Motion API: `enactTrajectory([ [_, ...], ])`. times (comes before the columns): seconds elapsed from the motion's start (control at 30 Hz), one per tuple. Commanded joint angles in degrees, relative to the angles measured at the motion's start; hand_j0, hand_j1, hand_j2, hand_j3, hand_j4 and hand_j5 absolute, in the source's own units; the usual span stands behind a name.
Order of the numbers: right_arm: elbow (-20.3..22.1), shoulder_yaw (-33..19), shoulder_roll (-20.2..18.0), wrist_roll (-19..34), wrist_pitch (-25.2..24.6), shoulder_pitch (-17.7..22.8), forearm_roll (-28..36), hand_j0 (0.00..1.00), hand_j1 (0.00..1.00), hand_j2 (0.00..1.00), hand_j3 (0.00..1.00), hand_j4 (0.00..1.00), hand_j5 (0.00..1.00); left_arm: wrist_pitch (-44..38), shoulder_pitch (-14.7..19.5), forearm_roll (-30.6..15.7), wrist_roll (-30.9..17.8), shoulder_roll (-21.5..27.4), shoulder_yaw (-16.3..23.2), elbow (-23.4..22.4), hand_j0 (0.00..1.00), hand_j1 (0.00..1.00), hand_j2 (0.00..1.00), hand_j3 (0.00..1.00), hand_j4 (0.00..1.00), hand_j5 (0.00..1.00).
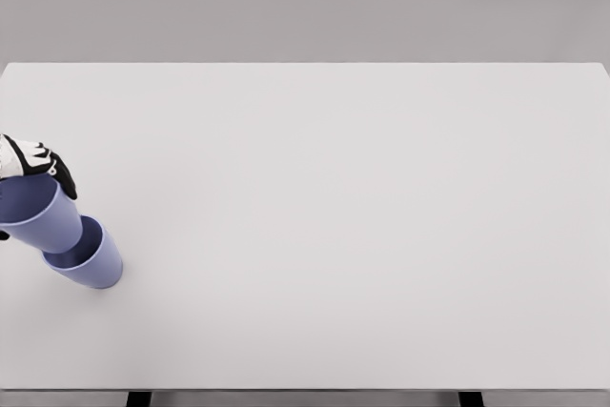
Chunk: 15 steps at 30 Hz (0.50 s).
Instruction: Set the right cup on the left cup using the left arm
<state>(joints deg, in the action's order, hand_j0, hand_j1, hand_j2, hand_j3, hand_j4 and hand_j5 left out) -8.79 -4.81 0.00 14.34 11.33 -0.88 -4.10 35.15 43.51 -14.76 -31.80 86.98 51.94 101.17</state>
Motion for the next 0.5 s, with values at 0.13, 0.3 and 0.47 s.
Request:
enactTrajectory([
  [0.13,0.0,0.0,0.0,0.0,0.0,0.0,0.0,1.0,1.0,1.0,1.0,1.0,1.0,-0.1,-0.2,-0.4,0.1,-1.0,-0.1,-0.1,0.46,0.46,0.46,0.46,0.46,0.46],
  [0.3,0.0,0.0,0.0,0.1,0.0,0.0,0.0,1.0,1.0,1.0,1.0,1.0,1.0,-0.1,-0.9,-0.4,0.1,-1.6,-0.2,-0.1,0.46,0.46,0.46,0.46,0.46,0.46],
  [0.47,0.0,0.0,0.0,0.1,0.0,0.0,0.0,1.0,1.0,1.0,1.0,1.0,1.0,-0.1,-1.0,-0.3,0.1,-1.7,-0.2,-0.1,0.48,0.48,0.48,0.48,0.48,0.48],
])
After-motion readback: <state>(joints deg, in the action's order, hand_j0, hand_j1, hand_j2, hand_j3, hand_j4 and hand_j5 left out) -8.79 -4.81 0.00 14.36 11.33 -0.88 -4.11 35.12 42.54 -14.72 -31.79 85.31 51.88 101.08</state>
